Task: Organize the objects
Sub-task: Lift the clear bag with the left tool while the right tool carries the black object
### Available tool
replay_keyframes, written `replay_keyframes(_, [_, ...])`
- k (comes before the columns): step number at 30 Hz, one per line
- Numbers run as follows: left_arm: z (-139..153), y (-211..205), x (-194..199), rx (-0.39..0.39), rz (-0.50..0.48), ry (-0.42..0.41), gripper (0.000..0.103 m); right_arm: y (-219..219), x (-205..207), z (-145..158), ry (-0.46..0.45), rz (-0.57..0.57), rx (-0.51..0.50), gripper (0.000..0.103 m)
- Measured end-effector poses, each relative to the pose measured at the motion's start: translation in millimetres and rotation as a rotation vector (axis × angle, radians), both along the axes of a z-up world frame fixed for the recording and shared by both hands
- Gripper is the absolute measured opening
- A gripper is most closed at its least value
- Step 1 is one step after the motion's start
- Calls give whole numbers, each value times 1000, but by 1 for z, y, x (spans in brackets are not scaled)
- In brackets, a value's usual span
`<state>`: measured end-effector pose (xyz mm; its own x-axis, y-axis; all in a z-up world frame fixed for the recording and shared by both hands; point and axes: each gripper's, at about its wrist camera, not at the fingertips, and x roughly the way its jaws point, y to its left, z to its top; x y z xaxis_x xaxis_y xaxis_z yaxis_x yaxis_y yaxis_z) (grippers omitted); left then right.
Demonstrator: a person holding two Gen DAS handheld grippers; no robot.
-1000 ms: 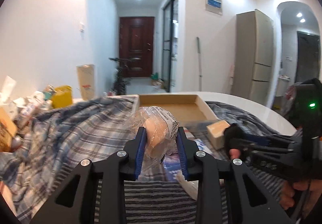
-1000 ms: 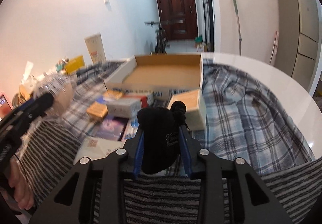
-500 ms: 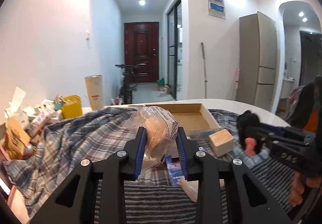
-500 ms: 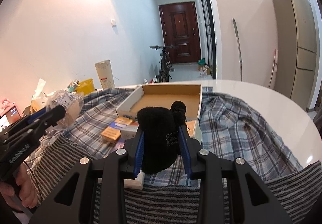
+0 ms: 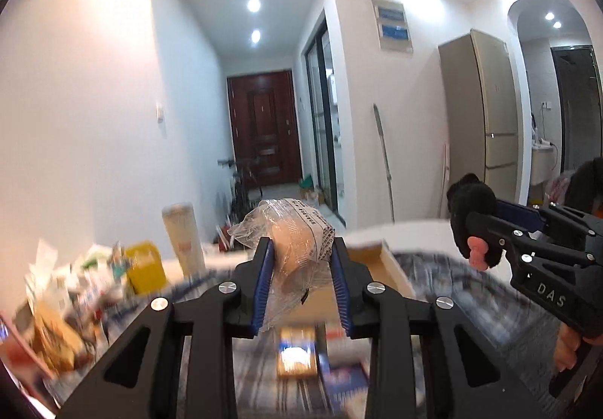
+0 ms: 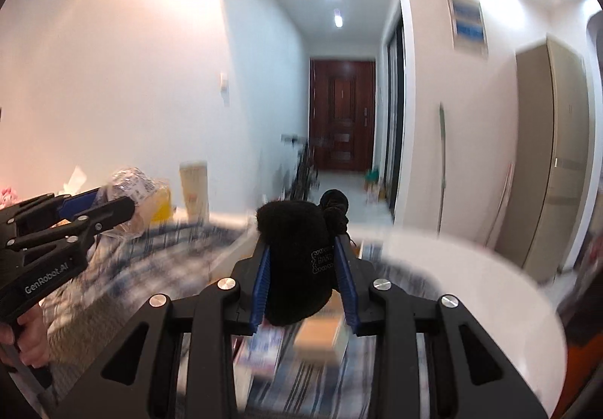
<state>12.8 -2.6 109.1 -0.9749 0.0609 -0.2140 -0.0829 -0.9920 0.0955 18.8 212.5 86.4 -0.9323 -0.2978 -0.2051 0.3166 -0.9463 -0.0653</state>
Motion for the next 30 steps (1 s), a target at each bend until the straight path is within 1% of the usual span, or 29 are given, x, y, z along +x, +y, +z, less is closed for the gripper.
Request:
replay_keyframes(3, [25, 3, -12, 10, -6, 48, 32, -7, -5, 31, 111, -9, 1, 32])
replay_keyframes(6, [42, 3, -24, 40, -12, 78, 32, -13, -17, 52, 170, -25, -15, 32])
replay_keyframes(8, [49, 4, -32, 53, -12, 95, 32, -16, -29, 59, 184, -30, -37, 32])
replay_keyframes(11, [49, 5, -47, 71, -43, 89, 32, -18, -47, 60, 158, -25, -68, 32])
replay_keyframes(13, [43, 6, -62, 98, -87, 45, 32, -18, -55, 57, 127, -21, -89, 32])
replay_keyframes(15, [37, 6, -72, 112, -93, 11, 32, -17, -60, 54, 111, -10, -104, 32])
replay_keyframes(19, [25, 13, -88, 90, -104, -13, 32, -18, -69, 48, 111, -28, -92, 32])
replay_keyframes(21, [17, 14, -99, 95, -116, -50, 32, -16, -77, 43, 93, -28, -96, 32])
replay_keyframes(23, [8, 12, -114, 110, -125, -104, 32, -13, -84, 36, 67, -25, -103, 32])
replay_keyframes(27, [-13, 9, -143, 111, -98, -187, 32, -7, -103, 19, 7, -32, -104, 32])
replay_keyframes(30, [-31, 10, -160, 73, -61, -231, 32, -5, -115, 5, -37, -40, -88, 32])
